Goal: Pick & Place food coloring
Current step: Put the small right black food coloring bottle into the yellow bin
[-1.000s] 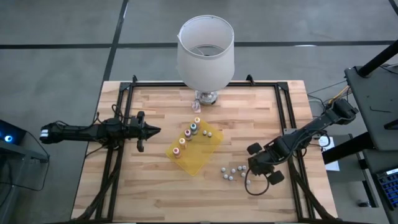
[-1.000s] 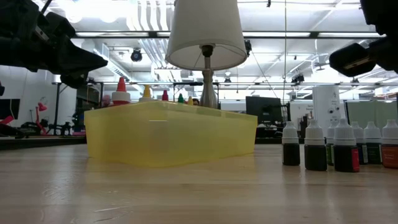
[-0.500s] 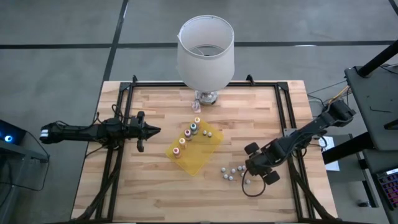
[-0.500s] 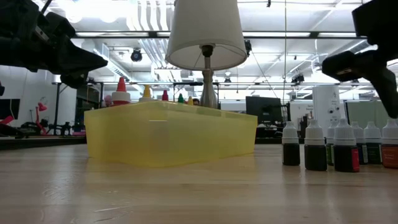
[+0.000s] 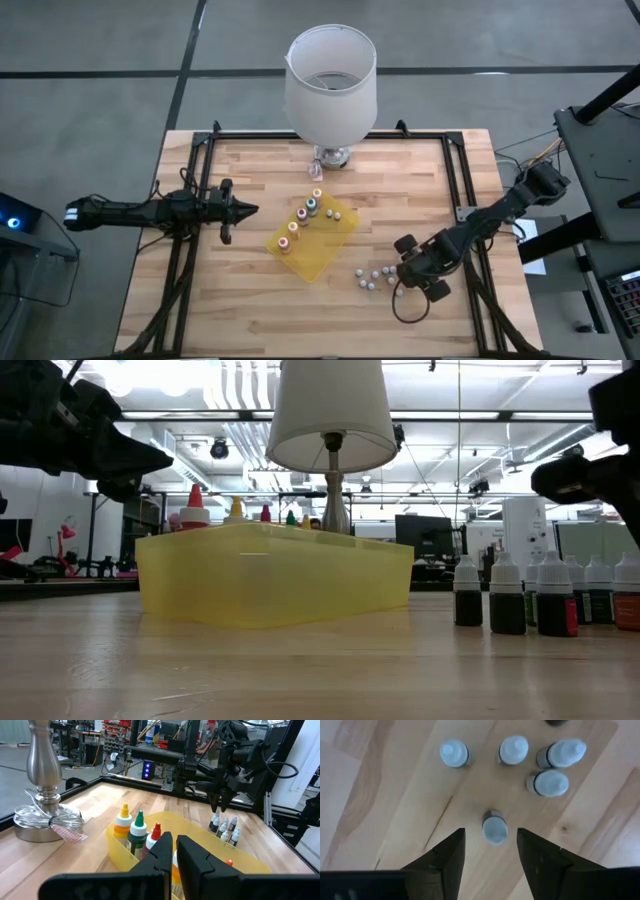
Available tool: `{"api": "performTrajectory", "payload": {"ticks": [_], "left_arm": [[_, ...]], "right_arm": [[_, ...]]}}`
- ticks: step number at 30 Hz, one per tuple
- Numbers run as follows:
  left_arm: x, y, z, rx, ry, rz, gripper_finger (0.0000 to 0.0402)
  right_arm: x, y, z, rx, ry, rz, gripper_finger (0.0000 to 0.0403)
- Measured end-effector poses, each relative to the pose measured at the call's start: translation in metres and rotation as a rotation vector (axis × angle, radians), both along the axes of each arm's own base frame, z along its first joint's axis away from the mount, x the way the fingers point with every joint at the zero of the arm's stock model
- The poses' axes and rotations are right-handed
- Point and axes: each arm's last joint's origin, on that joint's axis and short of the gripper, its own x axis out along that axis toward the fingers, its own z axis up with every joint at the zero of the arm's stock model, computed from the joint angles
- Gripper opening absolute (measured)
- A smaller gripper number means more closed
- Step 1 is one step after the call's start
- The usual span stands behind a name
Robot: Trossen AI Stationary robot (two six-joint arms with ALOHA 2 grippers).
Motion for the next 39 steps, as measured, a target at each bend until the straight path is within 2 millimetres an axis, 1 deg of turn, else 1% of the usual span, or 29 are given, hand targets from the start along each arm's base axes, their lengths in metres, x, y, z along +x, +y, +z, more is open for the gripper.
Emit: {"api": "performTrajectory", "payload": {"ticks": [10,17,20,28,31,34,39], "left_arm": [[0.0000,0.0000,0.0000,0.000,0.000,0.000,0.0000],[0.0000,0.0000,0.0000,0.000,0.000,0.000,0.0000],[0.0000,0.0000,0.0000,0.000,0.000,0.000,0.0000],[0.0000,0.0000,0.0000,0.000,0.000,0.000,0.0000],[0.0000,0.0000,0.0000,0.000,0.000,0.000,0.0000],[0.0000,0.0000,0.0000,0.000,0.000,0.000,0.0000],[0.0000,0.0000,0.0000,0.000,0.000,0.000,0.0000]], "right_arm": [[0.0000,-0.0001,-0.0056,-0.003,0.000,-0.004,0.0171],[0.0003,0.0001,-0.0058,-0.002,-0.002,-0.004,0.0166],[0.0003,0.0000,-0.0058,-0.002,-0.002,-0.004,0.0147],[0.0001,-0.0002,-0.0077,0.002,-0.008,-0.003,0.0071],[0.0003,0.0000,-0.0075,0.004,-0.011,-0.003,0.0050],[0.0003,0.0000,-0.0075,0.004,-0.011,-0.003,0.0041],[0.0002,-0.0001,-0.0075,0.004,-0.011,-0.003,0.0044]]}}
